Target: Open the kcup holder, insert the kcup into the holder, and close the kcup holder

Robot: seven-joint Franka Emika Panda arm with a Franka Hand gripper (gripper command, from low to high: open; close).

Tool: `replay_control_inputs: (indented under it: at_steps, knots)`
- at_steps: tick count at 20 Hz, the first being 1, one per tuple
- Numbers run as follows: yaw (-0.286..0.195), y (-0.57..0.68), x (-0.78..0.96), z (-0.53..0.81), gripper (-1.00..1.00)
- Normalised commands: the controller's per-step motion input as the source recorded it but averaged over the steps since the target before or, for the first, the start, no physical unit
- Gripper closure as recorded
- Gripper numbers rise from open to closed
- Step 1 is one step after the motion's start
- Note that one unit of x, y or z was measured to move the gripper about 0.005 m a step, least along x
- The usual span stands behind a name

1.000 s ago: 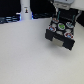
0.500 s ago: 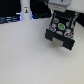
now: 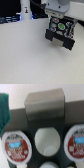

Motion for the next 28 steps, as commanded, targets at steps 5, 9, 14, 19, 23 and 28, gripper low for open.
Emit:
replay_control_inputs:
  at_steps: [5,9,14,19,23,28]
  knots:
    - [0.093,0.02,0.41,-0.32,-1.0]
    - [0.162,0.2,0.11,-0.24,-1.0]
    - [0.188,0.24,-0.05,-0.23,-1.0]
    - [0.187,0.27,-0.17,-0.14,-1.0]
    - [0.136,0.4,-0.35,0.0,-1.0]
    - [0.142,0.36,-0.4,0.0,-1.0]
